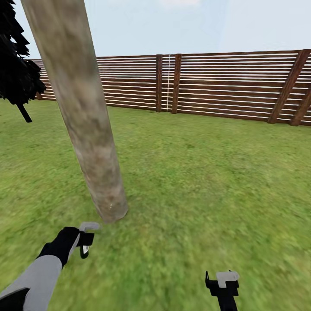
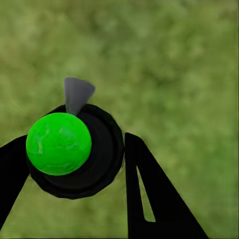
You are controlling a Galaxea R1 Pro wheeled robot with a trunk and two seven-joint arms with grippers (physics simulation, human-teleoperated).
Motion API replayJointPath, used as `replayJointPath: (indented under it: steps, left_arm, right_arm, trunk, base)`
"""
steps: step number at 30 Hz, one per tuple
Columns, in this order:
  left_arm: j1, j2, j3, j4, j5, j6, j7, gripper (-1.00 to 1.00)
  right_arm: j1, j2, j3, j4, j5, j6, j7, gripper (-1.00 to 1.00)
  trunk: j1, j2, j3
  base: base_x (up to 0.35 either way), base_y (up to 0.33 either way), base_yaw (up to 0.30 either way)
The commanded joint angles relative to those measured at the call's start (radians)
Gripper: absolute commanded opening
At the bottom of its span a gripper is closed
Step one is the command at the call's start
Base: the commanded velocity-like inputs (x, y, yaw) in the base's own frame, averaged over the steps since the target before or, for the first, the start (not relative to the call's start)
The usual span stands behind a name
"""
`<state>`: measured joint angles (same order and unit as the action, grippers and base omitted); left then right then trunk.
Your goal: In the garden, pick up the pesticide atomizer on the floor and spray pesticide onto both trees until each tree trunk is fully covered.
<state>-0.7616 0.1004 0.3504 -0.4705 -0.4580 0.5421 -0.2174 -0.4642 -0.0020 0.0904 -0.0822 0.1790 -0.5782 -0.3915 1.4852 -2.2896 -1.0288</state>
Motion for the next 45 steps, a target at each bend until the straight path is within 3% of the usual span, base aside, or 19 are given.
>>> replayJointPath:
  steps: [1,4,6,8,10,12,13,15,18,20,27,33,35,36,37,40,41,43,45]
  left_arm:
    - [0.001,0.018,0.009,0.000,-0.001,0.005,-0.010,-1.00]
    - [-0.001,-0.001,0.004,0.003,-0.001,0.006,-0.008,-1.00]
    - [-0.014,-0.067,0.000,-0.004,-0.006,0.038,-0.007,-1.00]
    - [-0.035,-0.071,0.000,-0.005,-0.006,0.077,-0.007,-1.00]
    - [-0.048,-0.049,-0.001,-0.009,-0.009,0.093,-0.009,-1.00]
    - [-0.053,0.024,0.002,-0.009,-0.003,0.098,-0.014,-1.00]
    - [-0.051,0.039,0.001,-0.007,-0.003,0.099,-0.022,-1.00]
    - [-0.049,0.040,0.001,-0.008,-0.003,0.099,-0.032,-1.00]
    - [-0.060,-0.047,-0.013,-0.014,-0.007,0.100,-0.036,-1.00]
    - [-0.083,-0.074,-0.027,-0.015,-0.008,0.101,-0.036,-1.00]
    - [-0.142,-0.061,-0.040,-0.036,-0.007,0.153,-0.037,-1.00]
    - [-0.213,-0.121,-0.049,-0.046,-0.005,0.175,-0.037,-1.00]
    - [-0.221,-0.112,-0.050,-0.047,-0.005,0.185,-0.037,-1.00]
    - [-0.224,-0.094,-0.051,-0.051,-0.006,0.188,-0.037,-1.00]
    - [-0.225,-0.054,-0.049,-0.057,-0.004,0.190,-0.038,-1.00]
    - [-0.225,-0.014,-0.049,-0.061,-0.002,0.191,-0.039,-1.00]
    - [-0.225,-0.024,-0.049,-0.062,-0.002,0.191,-0.039,-1.00]
    - [-0.229,-0.087,-0.054,-0.065,-0.005,0.191,-0.038,-1.00]
    - [-0.251,-0.110,-0.053,-0.067,-0.006,0.192,-0.037,-1.00]
  right_arm:
    - [-0.001,0.000,0.008,0.001,0.005,0.001,-0.010,1.00]
    - [-0.001,-0.001,0.008,0.001,0.005,0.001,-0.010,1.00]
    - [-0.001,-0.001,0.008,0.001,0.005,0.001,-0.010,1.00]
    - [-0.001,-0.001,0.007,0.001,0.005,0.001,-0.010,1.00]
    - [-0.001,-0.001,0.007,0.001,0.005,0.001,-0.010,1.00]
    - [-0.001,-0.001,0.007,0.001,0.005,0.001,-0.010,1.00]
    - [-0.001,-0.001,0.007,0.000,0.005,0.001,-0.010,1.00]
    - [-0.001,-0.001,0.007,0.001,0.005,0.001,-0.010,1.00]
    - [-0.001,-0.001,0.007,0.001,0.005,0.001,-0.010,1.00]
    - [-0.001,-0.001,0.006,0.001,0.005,0.001,-0.010,1.00]
    - [-0.001,-0.001,0.006,0.001,0.005,0.001,-0.010,1.00]
    - [-0.001,-0.001,0.006,0.001,0.005,0.001,-0.010,1.00]
    - [-0.001,-0.001,0.006,0.001,0.005,0.001,-0.010,1.00]
    - [-0.001,-0.001,0.006,0.001,0.005,0.001,-0.009,1.00]
    - [-0.001,-0.001,0.006,0.001,0.005,0.001,-0.009,1.00]
    - [-0.001,-0.001,0.006,0.001,0.005,0.001,-0.009,1.00]
    - [-0.001,-0.001,0.006,0.001,0.005,0.001,-0.010,1.00]
    - [-0.001,-0.001,0.006,0.001,0.005,0.001,-0.010,1.00]
    - [-0.001,-0.001,0.006,0.001,0.005,0.001,-0.010,1.00]
  trunk:
    - [0.000,0.000,-0.001]
    - [0.000,0.000,-0.001]
    - [0.000,0.000,-0.001]
    - [0.000,0.000,-0.001]
    - [0.000,0.000,-0.001]
    - [0.000,0.000,-0.001]
    - [0.000,0.000,-0.001]
    - [0.000,0.000,-0.001]
    - [0.000,0.000,-0.001]
    - [0.000,0.000,-0.001]
    - [0.000,0.000,-0.001]
    - [0.000,0.000,-0.001]
    - [0.000,0.000,-0.001]
    - [0.000,0.000,-0.001]
    - [0.000,0.000,-0.001]
    - [0.000,0.000,-0.001]
    - [0.000,0.000,-0.001]
    - [0.000,0.000,-0.001]
    - [0.000,0.000,-0.001]
  base:
    - [0.000,0.000,0.000]
    - [0.000,0.000,0.000]
    - [0.000,0.000,0.000]
    - [0.000,0.000,0.000]
    - [0.000,0.000,0.000]
    - [0.000,0.000,0.000]
    - [0.000,0.000,0.000]
    - [0.000,0.000,0.007]
    - [0.000,0.000,0.187]
    - [0.000,0.000,0.154]
    - [-0.099,0.015,0.018]
    - [-0.007,0.001,0.000]
    - [0.000,0.000,0.000]
    - [0.000,0.000,0.000]
    - [0.000,0.000,0.000]
    - [0.000,0.000,0.000]
    - [0.000,0.000,0.012]
    - [0.000,0.000,0.183]
    - [0.000,0.000,0.250]
